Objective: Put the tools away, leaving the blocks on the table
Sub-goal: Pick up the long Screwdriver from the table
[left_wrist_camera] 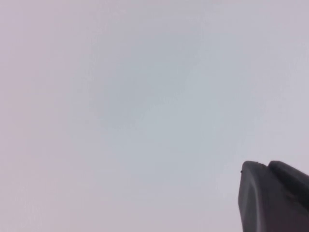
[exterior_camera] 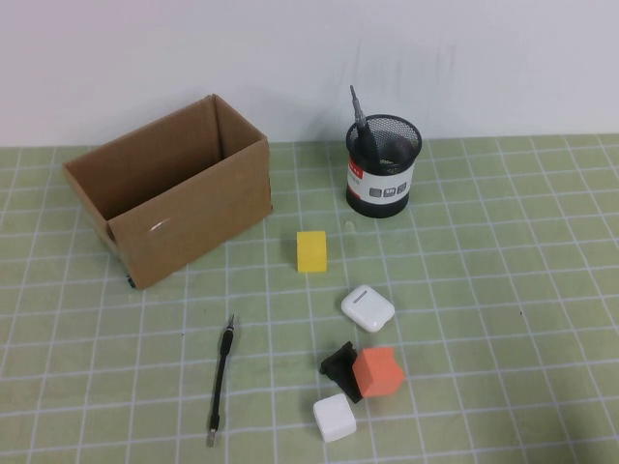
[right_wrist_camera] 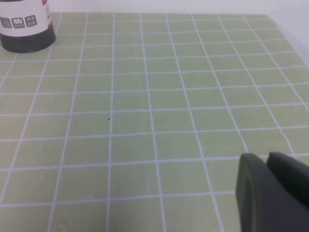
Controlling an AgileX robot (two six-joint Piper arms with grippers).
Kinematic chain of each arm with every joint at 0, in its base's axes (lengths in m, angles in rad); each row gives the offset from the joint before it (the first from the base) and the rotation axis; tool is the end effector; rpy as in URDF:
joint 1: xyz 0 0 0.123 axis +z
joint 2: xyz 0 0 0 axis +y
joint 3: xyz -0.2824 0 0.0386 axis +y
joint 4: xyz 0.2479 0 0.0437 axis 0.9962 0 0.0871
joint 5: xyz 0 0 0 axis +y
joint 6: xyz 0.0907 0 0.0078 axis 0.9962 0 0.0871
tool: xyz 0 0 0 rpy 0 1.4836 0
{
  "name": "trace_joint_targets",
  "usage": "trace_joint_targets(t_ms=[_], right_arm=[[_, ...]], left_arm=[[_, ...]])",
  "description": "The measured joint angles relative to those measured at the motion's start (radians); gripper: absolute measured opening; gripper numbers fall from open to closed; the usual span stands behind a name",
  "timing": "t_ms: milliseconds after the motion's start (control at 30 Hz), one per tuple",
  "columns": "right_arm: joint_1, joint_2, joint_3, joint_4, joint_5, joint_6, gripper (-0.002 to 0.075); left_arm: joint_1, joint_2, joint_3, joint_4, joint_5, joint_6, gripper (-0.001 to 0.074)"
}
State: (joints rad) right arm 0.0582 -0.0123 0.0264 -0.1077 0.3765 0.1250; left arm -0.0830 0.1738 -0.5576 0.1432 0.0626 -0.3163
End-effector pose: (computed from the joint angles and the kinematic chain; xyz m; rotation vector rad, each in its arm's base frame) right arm 0.0526 -0.0006 0.1712 -0.0040 1.8720 0.0202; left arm 0.0256 -0.0013 0.3793 -0.0605 1.1630 -0.2216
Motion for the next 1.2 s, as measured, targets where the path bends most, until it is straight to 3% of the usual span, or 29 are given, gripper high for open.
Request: trace_joint_targets(t_ms=[100,167,333,667,767,1033,1200], right_arm=[[0.0,0.0,0.0,0.0,0.0,0.0,-0.0011],[0.0,0.0,0.0,0.0,0.0,0.0,-0.0011],[0.0,0.0,0.0,0.0,0.002,0.0,-0.0011],[0.0,0.0,0.0,0.0,0.002,0.0,-0.0011],[0.0,0.0,0.0,0.0,0.002,0.0,-0.0011],[0.0,0.0,0.0,0.0,0.002,0.0,-0.0011],[0.0,0.0,0.0,0.0,0.002,0.0,-0.0011]], left_arm=[[0.0,0.132,-0.116,0.002,0.296,-0.012,-0.0006],[0.0,0.208,-0.147,0.005,0.39,-0.012,-0.0006],[0.0,0.336,-0.156,-0.128,0.505,0.031,-0.0006],[0.0,0.686,-0.265,-0.512,0.787,0.442,-0.0006],[-0.023,0.788,-0.295,-0.556,0.803,0.501,-0.0006],[-0.248,1.019,-0.305,-0.577,0.676,0.506,-0.0006],[-0.316,1.163,-0.305,-0.582,0.626,0.505,-0.0005]])
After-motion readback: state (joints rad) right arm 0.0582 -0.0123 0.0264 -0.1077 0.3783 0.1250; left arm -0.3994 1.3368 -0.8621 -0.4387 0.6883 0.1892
